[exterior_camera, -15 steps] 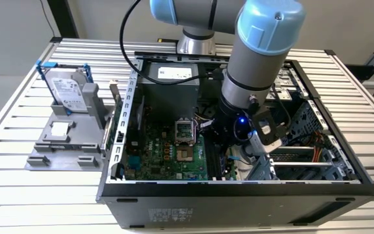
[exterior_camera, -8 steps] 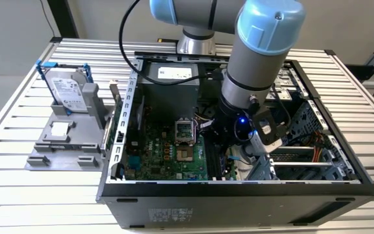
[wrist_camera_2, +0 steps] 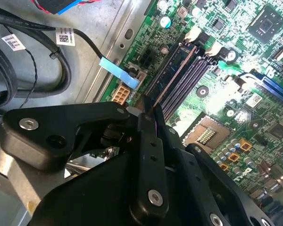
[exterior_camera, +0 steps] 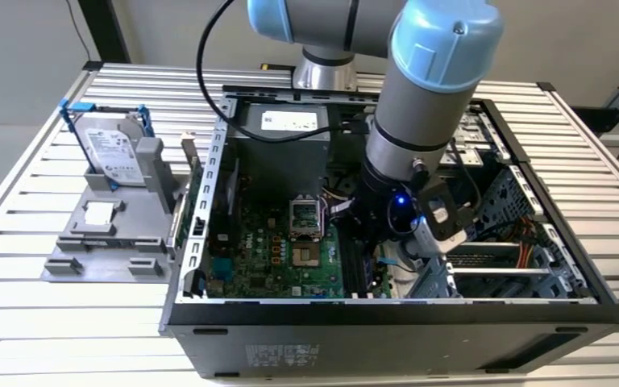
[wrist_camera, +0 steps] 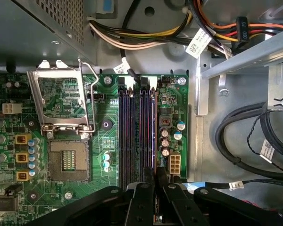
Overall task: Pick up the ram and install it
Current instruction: 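Insert the ram into the slot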
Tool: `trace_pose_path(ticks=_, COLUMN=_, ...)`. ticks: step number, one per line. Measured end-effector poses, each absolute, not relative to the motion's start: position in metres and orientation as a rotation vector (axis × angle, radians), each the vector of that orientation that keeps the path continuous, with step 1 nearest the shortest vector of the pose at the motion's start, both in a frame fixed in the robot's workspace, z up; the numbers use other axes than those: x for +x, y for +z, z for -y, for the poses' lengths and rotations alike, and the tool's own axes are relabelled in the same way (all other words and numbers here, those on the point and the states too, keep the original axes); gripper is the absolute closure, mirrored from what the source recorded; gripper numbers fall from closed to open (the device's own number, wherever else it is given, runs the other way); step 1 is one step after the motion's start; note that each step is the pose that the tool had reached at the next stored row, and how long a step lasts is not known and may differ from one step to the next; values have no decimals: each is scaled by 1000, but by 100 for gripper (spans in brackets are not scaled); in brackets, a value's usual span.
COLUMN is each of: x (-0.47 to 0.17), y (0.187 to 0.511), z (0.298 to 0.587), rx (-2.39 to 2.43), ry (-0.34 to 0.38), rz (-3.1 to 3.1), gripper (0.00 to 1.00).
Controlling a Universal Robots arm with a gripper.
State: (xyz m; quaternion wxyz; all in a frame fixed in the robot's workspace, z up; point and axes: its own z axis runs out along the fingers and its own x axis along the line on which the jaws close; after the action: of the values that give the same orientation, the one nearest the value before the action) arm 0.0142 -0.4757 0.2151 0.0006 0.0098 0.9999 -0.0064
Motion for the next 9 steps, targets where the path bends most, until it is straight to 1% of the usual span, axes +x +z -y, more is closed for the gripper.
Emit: trace_pose_path(ticks=9, x=14, y=215, z=476, rx=31, ry=-61, rz=-3140, gripper=100)
